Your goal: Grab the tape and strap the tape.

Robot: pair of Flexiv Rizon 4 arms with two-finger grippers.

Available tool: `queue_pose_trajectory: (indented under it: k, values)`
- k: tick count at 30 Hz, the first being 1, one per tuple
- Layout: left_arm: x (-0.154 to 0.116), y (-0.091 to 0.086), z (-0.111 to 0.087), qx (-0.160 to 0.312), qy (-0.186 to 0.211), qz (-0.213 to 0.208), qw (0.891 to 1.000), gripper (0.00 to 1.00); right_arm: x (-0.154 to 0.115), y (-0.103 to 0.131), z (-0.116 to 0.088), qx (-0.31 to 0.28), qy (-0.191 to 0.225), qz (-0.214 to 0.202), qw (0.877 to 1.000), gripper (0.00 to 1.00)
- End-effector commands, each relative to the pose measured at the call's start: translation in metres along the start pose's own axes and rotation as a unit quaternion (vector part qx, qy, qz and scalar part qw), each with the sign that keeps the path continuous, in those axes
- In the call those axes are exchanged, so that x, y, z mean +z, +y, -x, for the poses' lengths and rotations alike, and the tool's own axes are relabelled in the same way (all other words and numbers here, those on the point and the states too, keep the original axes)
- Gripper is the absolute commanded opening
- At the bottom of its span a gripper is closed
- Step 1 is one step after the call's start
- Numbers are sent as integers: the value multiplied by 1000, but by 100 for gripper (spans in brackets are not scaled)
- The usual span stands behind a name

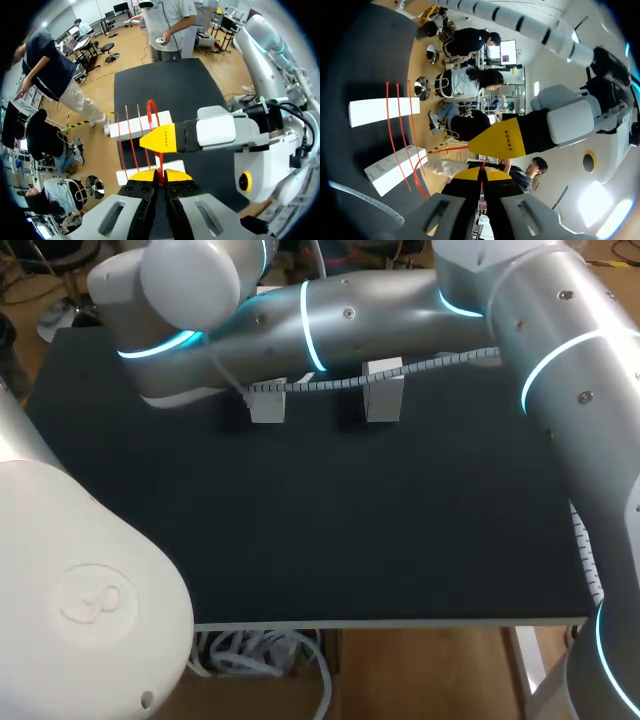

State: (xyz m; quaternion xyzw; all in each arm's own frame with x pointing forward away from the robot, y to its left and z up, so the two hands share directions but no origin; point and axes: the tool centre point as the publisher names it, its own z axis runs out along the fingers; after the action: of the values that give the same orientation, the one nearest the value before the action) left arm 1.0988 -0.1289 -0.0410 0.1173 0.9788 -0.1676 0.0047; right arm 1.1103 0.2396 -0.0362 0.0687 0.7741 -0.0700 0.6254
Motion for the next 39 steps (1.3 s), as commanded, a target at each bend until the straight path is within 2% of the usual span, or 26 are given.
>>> queue_pose_trajectory:
  k: [1,39]
  values:
    - [0,-1,0,0,1,1,1000,0,-3,5,0,-1,4,0,1000,0]
    - [0,-1,0,0,1,1,1000,0,-5,21,2,2,5,17,1000,0]
